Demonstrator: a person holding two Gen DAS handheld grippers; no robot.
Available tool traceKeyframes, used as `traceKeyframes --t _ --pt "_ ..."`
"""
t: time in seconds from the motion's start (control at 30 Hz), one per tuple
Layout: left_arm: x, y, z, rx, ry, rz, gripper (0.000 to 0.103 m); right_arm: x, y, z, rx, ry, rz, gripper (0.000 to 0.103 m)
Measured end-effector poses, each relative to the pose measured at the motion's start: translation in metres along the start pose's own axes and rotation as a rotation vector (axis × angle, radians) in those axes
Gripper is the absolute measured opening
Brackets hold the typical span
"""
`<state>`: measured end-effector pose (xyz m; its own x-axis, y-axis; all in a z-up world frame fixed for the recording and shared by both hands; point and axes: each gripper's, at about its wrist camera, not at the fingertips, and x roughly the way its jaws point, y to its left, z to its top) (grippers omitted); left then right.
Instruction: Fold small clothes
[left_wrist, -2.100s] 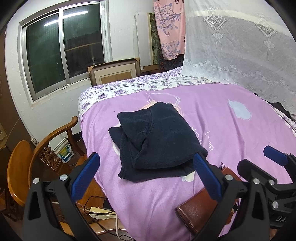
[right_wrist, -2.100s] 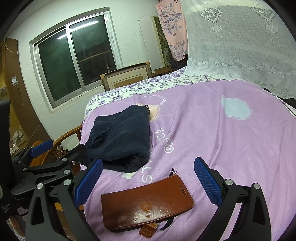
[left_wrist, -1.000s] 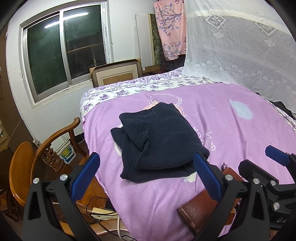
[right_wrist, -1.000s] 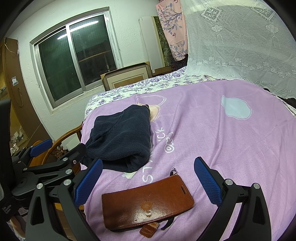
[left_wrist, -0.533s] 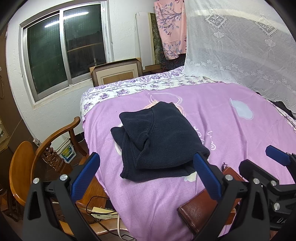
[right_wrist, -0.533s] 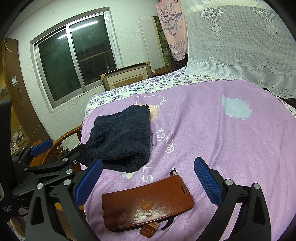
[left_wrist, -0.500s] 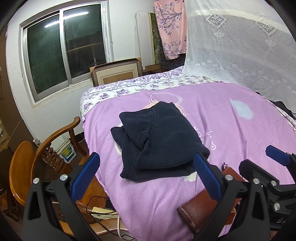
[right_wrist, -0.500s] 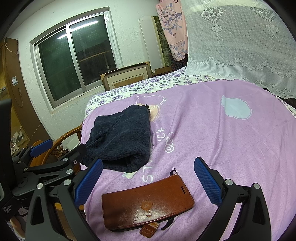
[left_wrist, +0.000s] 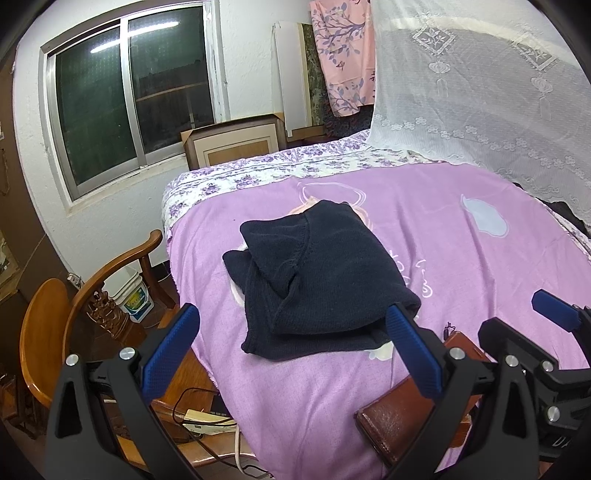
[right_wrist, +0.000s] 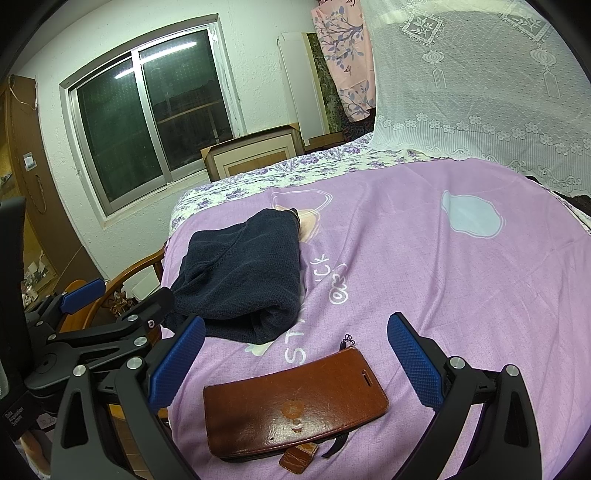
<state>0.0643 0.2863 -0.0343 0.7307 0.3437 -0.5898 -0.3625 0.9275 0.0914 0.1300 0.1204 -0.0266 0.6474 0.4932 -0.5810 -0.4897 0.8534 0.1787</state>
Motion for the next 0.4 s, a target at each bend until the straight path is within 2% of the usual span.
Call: traceKeyframes --t 0.4 --pt "-0.0017 -0.0012 0.0013 -0.009 0.007 0.002 0.099 -0.0001 0.0007 -0.0001 0.001 0.0 -0.001 0.1"
